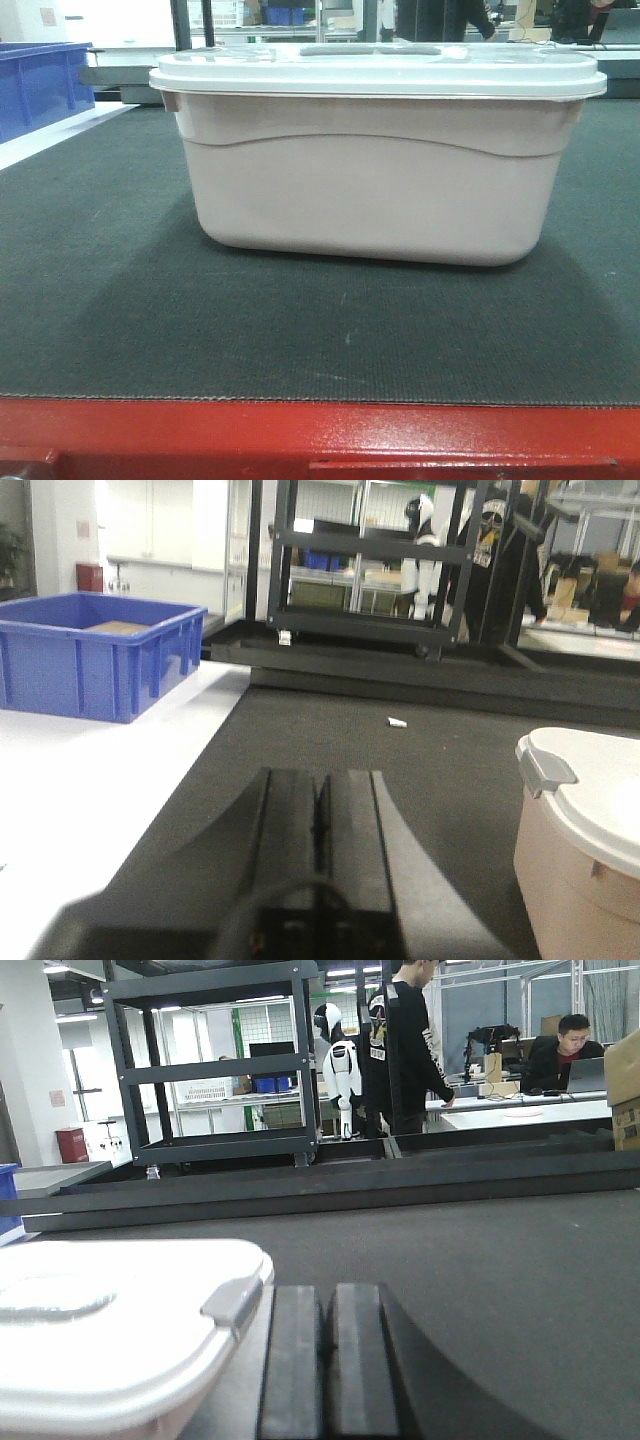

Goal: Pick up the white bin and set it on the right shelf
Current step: 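Move both grippers to the lid rim on opposite ends of the pink bin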

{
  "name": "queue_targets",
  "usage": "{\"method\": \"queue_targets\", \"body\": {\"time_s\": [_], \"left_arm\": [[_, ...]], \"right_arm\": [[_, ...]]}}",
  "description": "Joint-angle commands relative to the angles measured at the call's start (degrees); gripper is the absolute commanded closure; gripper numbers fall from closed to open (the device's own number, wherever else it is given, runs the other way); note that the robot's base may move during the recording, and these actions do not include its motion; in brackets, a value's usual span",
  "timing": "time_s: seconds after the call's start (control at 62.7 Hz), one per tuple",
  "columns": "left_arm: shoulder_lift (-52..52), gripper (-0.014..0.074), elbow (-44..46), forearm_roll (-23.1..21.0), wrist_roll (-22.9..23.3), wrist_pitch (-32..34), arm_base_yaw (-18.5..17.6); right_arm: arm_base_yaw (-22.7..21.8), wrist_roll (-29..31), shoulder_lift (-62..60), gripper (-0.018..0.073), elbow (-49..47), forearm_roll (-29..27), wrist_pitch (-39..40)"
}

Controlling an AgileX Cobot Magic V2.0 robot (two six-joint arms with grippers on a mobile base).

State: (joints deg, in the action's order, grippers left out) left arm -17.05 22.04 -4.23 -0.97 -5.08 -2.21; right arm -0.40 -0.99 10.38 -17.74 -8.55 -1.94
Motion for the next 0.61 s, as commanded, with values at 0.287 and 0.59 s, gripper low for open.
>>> {"method": "queue_targets", "body": {"time_s": [0.287,0.59], "left_arm": [[-27.9,0.0277,21.7,-4.2,0.5,-2.5,0.0],[-42.4,0.0165,32.5,-21.2,0.1,-13.3,0.0]], "right_arm": [[-0.1,0.3,27.4,-0.0034,-17.6,-0.4,4.2],[-0.1,-0.7,39.4,-0.0057,-27.8,-16.7,-7.7]]}}
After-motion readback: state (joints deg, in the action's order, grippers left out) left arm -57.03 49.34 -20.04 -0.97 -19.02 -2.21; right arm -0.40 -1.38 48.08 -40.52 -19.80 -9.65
